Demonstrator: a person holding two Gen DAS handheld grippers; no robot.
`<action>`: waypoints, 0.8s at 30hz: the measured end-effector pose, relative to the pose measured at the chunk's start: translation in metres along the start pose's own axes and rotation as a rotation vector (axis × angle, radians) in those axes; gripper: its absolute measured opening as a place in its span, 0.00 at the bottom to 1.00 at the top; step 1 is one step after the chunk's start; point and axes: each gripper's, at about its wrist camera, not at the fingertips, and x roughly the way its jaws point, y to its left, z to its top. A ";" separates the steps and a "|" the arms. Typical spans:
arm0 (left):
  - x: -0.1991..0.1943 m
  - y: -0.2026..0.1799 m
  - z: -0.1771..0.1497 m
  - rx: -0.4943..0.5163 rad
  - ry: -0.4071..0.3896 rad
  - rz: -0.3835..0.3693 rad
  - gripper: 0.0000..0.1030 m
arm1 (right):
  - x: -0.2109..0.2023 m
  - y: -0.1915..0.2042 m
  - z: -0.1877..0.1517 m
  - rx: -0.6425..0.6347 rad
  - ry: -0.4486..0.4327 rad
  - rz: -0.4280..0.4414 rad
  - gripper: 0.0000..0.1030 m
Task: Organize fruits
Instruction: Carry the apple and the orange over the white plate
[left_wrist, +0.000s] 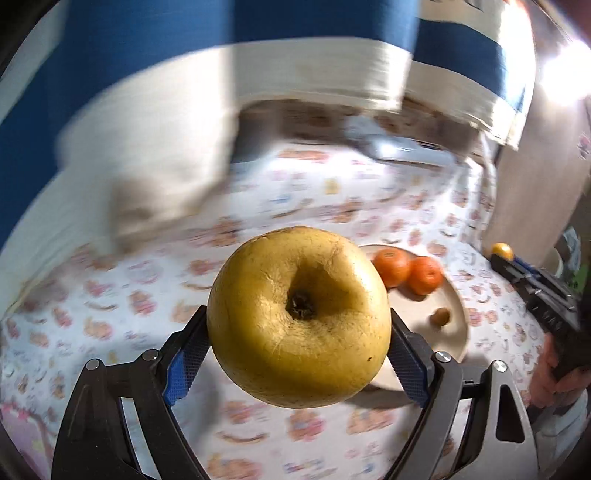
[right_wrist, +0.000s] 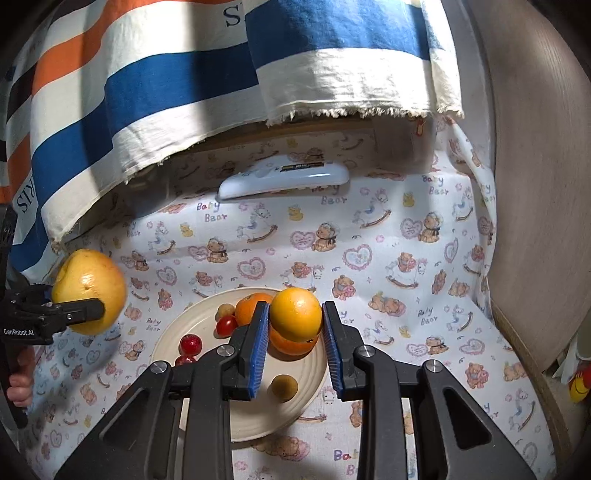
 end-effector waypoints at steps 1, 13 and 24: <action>0.004 -0.007 0.002 0.005 0.004 -0.017 0.85 | 0.001 0.000 -0.001 -0.004 0.003 -0.002 0.29; 0.061 -0.086 0.011 0.113 0.071 -0.141 0.85 | 0.005 -0.017 -0.006 0.020 0.012 -0.020 0.29; 0.093 -0.105 -0.001 0.133 0.139 -0.161 0.85 | 0.003 -0.023 -0.004 0.034 0.014 -0.016 0.29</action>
